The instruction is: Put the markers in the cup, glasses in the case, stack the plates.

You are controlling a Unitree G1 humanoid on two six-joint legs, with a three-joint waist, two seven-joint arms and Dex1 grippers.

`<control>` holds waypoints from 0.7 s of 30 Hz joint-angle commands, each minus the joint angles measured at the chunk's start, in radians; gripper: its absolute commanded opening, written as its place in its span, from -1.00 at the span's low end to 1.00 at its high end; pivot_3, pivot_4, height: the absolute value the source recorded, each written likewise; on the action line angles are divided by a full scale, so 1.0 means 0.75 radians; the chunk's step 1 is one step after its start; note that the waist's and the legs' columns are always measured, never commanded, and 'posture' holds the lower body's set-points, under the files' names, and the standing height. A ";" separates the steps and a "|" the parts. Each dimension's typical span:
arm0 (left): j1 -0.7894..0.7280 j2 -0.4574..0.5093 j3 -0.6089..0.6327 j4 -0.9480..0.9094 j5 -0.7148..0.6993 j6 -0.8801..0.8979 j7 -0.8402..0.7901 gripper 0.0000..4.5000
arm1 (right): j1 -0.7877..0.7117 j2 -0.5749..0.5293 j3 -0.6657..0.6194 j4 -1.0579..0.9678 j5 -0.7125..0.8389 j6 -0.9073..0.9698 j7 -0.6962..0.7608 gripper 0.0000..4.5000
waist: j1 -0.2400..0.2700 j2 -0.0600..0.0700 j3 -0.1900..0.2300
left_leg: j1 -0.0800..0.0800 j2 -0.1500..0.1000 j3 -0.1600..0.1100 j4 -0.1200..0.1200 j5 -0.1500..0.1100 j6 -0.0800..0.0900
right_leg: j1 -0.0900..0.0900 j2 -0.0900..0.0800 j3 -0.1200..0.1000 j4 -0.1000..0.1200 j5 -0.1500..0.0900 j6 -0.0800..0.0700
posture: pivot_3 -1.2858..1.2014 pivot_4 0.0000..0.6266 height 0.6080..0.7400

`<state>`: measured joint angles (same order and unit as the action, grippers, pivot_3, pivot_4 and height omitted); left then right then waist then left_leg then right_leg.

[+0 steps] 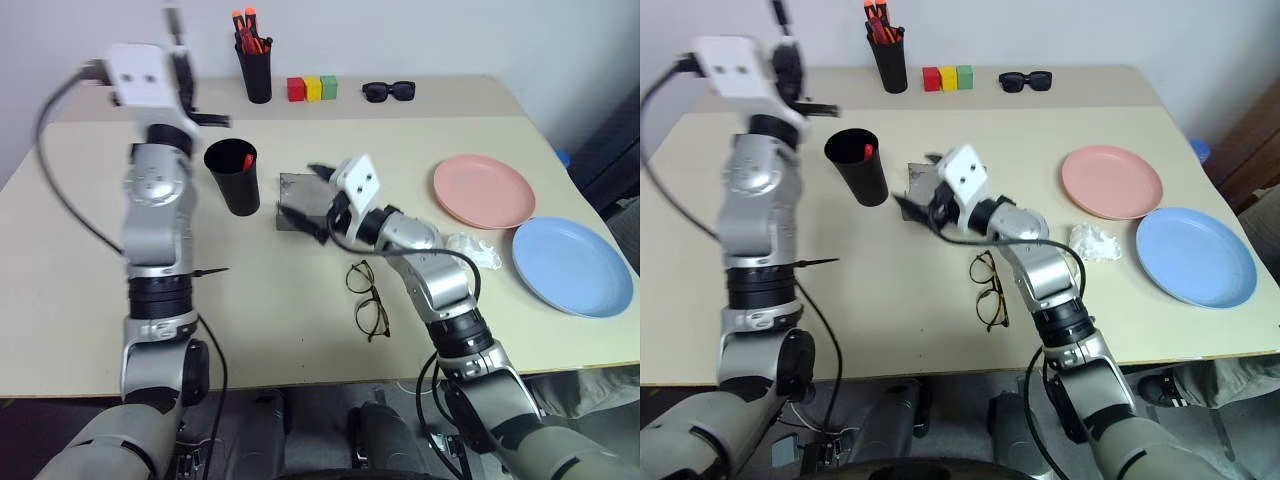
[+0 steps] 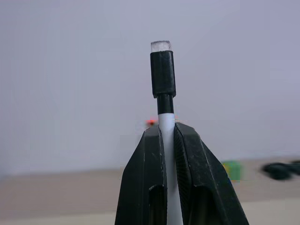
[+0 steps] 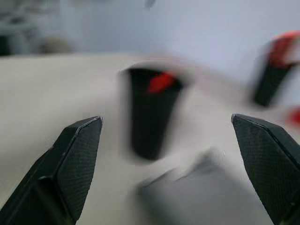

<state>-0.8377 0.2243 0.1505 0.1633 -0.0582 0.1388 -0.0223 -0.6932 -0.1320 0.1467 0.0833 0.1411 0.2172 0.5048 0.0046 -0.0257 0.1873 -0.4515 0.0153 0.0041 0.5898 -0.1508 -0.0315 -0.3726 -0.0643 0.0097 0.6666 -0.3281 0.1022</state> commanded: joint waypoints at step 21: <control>0.151 -0.052 -0.036 0.124 0.138 -0.296 0.206 -0.98 | 0.033 0.033 -0.040 -0.051 -0.019 -0.023 -0.120 1.00 | -0.020 0.000 0.000 | -0.003 0.001 -0.001 0.002 0.000 0.001 | -0.001 0.001 -0.001 0.001 0.000 0.000 | 0.03 -0.52 1.00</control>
<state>-0.7289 0.1893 0.1307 0.3094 0.0348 -0.0805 0.1224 -0.6432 -0.1165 0.1152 0.0709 0.1226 0.2176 0.4161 -0.0105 -0.0255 0.1874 -0.4538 0.0159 0.0035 0.5912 -0.1507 -0.0310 -0.3736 -0.0635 0.0093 0.6676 -0.3282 0.1023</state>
